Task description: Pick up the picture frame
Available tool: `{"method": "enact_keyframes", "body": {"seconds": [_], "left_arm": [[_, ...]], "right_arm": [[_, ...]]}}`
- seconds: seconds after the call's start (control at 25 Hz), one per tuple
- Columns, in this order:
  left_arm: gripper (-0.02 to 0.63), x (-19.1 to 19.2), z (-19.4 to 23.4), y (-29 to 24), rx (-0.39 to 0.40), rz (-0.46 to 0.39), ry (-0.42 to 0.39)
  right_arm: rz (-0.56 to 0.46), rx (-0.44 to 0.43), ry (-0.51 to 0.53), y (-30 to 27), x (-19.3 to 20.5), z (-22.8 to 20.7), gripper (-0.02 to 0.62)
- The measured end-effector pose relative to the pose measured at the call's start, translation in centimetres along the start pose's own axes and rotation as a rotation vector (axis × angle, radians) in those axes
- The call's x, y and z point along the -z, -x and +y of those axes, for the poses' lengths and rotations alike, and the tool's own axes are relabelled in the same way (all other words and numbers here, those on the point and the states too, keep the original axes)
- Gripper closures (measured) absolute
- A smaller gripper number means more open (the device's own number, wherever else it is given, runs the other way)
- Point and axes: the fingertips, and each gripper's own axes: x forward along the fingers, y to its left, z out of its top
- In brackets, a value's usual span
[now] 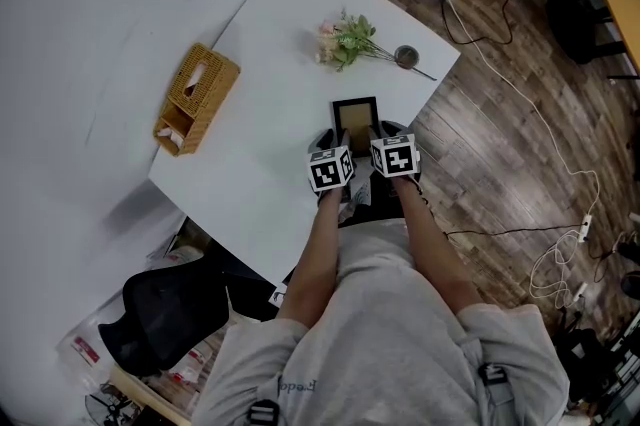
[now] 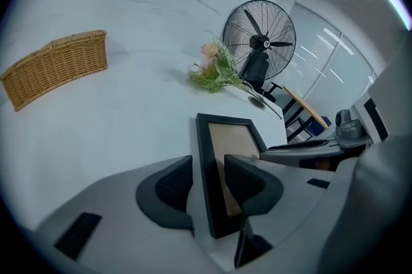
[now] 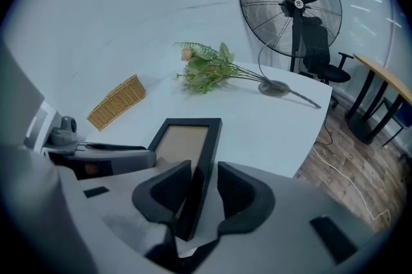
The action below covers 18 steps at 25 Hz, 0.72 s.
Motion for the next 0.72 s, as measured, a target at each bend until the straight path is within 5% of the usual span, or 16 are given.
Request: {"method": "enact_keyframes", "body": {"seconds": [0.4, 0.72], "left_arm": [[0.445, -0.08, 0.00, -0.08, -0.005, 0.008, 0.011], [0.514, -0.12, 0.23, -0.09, 0.035, 0.013, 0.089]], "right_arm": [[-0.018, -0.009, -0.010, 0.00, -0.02, 0.34, 0.497], [-0.041, -0.041, -0.120, 0.09, 0.03, -0.04, 0.514]]}}
